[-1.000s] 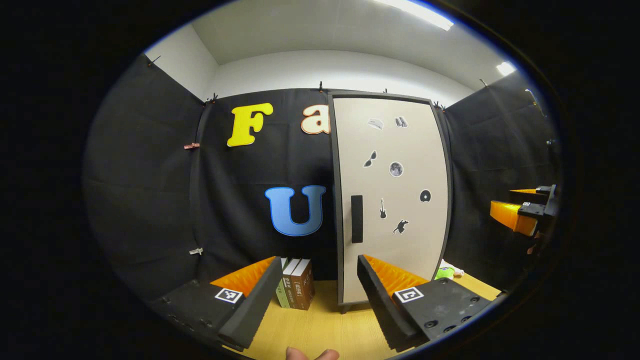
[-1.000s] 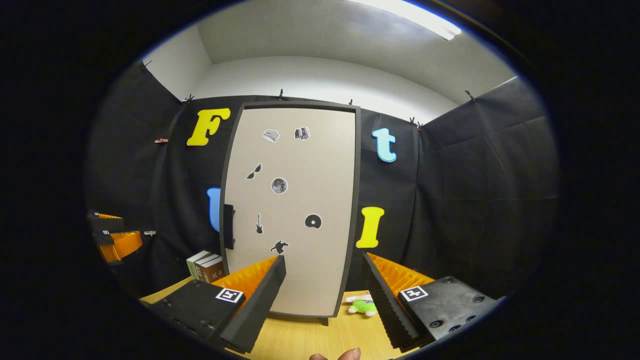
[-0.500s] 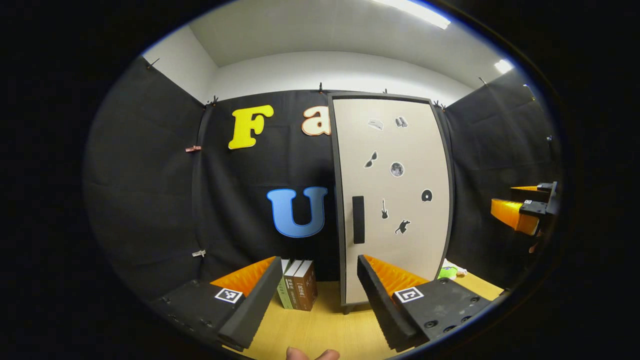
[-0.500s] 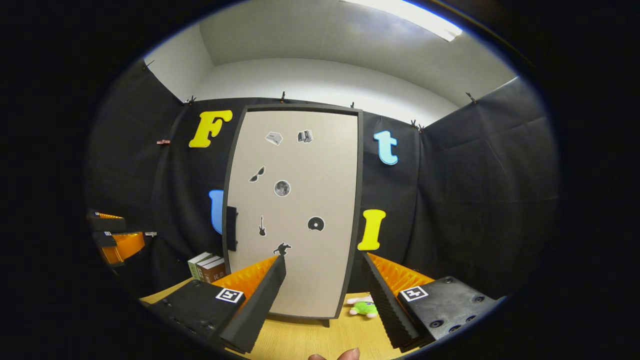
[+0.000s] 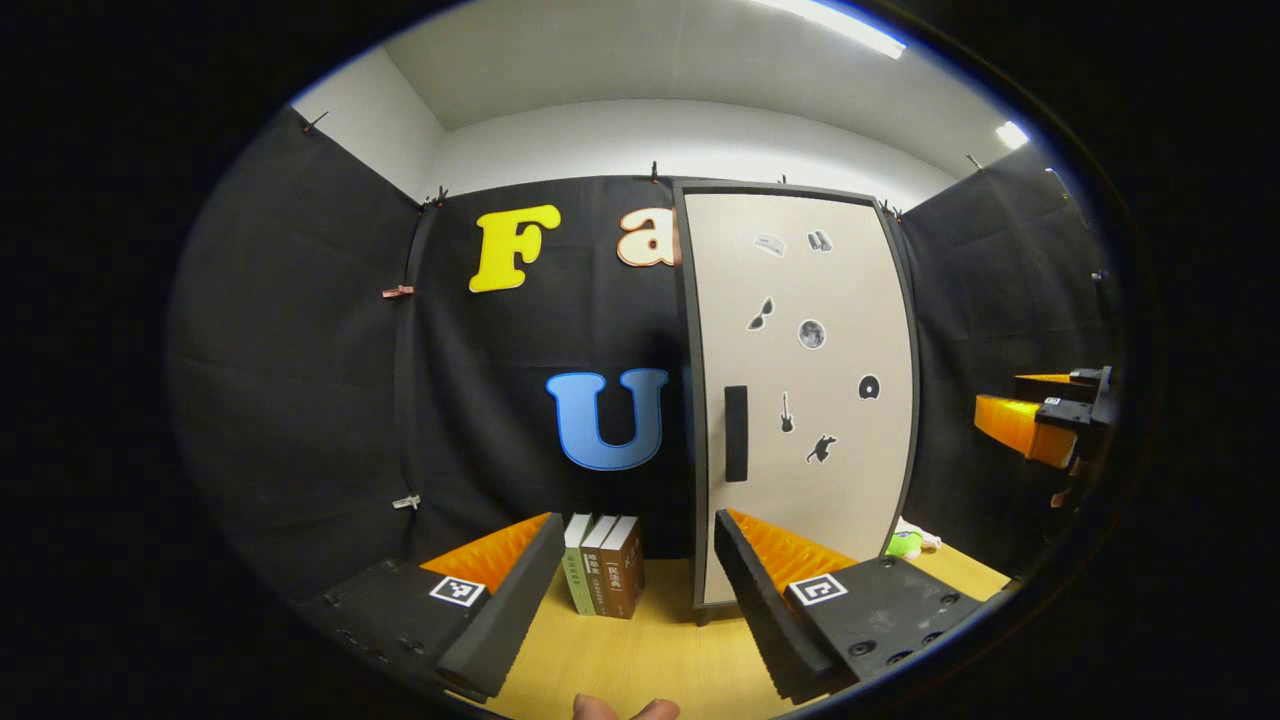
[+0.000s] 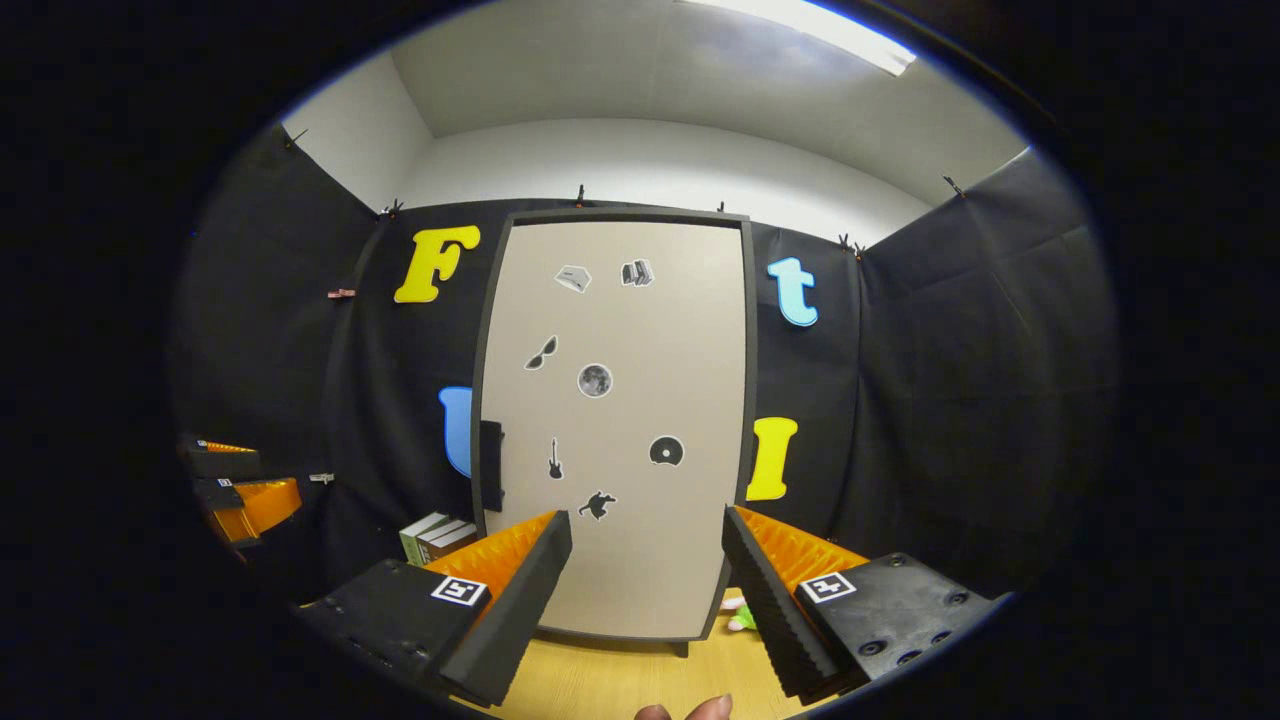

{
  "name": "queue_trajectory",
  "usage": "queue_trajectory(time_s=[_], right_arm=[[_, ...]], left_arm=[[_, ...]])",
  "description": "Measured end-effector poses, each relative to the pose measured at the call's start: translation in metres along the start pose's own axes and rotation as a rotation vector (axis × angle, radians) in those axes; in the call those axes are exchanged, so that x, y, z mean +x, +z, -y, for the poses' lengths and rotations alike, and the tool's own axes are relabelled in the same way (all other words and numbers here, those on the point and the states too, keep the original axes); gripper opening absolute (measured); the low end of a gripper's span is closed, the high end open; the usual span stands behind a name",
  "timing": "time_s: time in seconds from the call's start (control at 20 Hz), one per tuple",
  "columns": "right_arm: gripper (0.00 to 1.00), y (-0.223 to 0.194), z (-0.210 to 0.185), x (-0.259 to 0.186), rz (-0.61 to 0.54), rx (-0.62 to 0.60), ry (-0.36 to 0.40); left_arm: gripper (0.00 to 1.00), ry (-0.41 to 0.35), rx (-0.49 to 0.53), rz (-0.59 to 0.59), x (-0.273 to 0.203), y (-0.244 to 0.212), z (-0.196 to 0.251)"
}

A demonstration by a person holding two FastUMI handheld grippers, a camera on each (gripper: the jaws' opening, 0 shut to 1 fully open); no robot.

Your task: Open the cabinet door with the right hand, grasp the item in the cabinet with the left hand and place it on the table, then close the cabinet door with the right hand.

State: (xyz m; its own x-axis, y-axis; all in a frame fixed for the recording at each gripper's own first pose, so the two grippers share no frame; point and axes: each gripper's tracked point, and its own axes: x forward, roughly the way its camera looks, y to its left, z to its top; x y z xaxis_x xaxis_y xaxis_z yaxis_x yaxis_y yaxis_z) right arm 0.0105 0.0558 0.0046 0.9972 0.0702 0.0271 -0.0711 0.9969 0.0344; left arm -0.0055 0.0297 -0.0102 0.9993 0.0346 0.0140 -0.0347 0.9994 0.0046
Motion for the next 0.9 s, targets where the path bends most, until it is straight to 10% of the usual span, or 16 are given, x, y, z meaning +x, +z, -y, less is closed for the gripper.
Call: queue_trajectory(time_s=[0.9], right_arm=[[0.98, -0.055, -0.155, 0.165, -0.036, 0.014, 0.106]], left_arm=[[0.95, 0.07, -0.048, -0.065, -0.029, -0.047, -0.06]])
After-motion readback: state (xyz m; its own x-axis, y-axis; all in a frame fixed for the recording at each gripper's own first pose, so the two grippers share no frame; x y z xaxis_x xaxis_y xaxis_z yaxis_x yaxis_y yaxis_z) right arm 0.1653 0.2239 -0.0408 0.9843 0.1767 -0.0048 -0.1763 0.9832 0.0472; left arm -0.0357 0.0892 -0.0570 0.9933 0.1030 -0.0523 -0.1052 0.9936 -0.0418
